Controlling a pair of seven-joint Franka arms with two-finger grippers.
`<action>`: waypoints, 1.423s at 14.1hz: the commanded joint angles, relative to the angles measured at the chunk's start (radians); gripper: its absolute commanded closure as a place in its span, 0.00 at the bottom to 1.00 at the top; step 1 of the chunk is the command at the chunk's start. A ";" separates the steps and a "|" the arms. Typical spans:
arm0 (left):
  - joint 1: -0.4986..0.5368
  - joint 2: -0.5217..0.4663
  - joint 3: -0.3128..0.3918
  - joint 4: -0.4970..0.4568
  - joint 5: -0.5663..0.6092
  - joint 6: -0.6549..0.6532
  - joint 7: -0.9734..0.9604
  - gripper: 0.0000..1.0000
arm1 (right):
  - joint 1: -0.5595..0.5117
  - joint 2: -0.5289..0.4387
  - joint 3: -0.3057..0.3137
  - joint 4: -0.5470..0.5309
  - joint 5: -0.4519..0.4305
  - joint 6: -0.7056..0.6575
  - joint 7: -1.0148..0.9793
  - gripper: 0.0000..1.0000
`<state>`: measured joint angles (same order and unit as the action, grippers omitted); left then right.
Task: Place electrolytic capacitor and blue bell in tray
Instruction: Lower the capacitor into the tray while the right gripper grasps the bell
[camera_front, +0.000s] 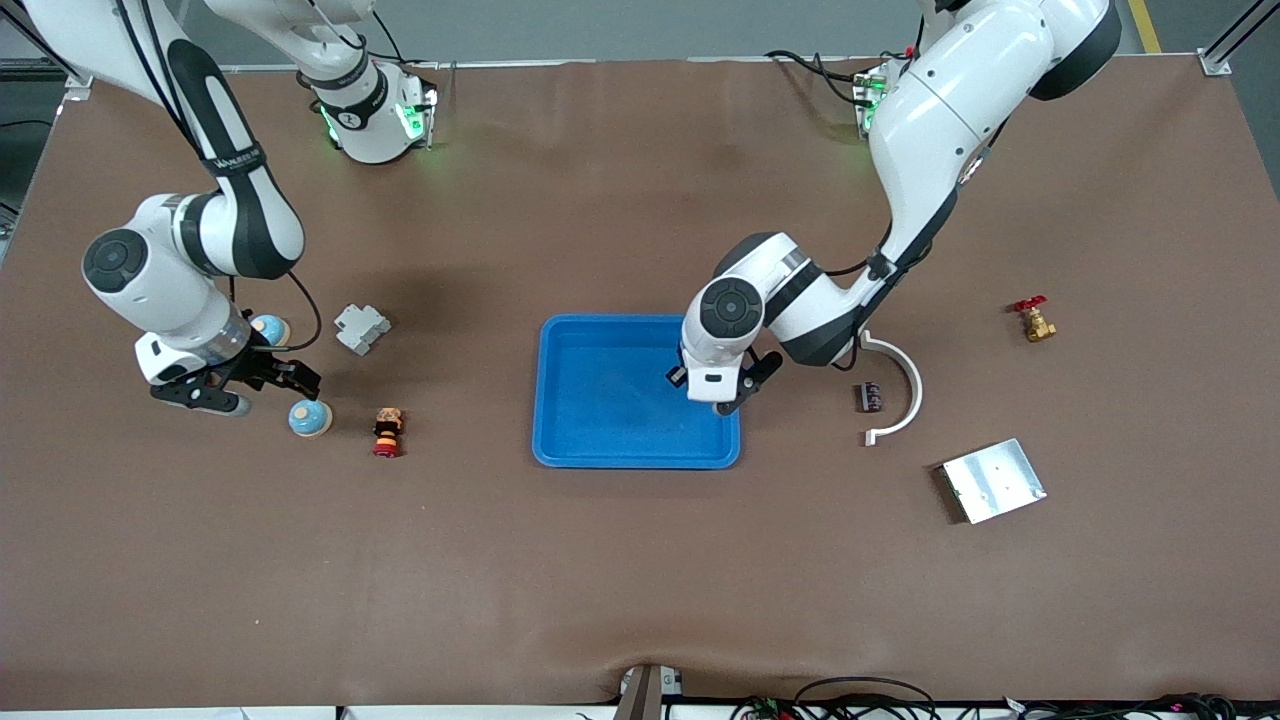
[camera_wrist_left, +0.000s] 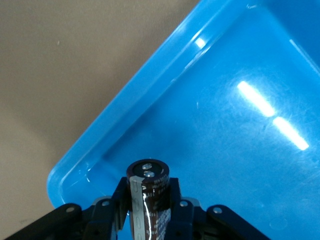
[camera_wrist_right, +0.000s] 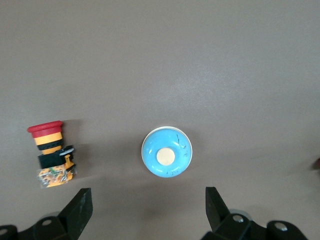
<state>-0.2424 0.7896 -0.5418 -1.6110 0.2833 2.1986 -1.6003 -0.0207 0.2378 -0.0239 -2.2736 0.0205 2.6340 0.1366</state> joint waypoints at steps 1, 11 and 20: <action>-0.018 0.000 0.005 0.014 0.022 -0.003 -0.032 1.00 | 0.008 0.029 -0.004 -0.024 0.004 0.072 0.014 0.00; -0.035 0.020 0.006 -0.020 0.022 -0.003 -0.058 1.00 | 0.007 0.161 -0.004 -0.011 0.003 0.204 0.021 0.00; -0.021 0.025 0.008 -0.020 0.037 -0.014 -0.037 1.00 | -0.002 0.212 -0.005 0.034 -0.007 0.228 0.018 0.00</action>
<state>-0.2682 0.8172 -0.5315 -1.6286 0.2921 2.1945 -1.6325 -0.0204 0.4203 -0.0292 -2.2645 0.0202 2.8532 0.1457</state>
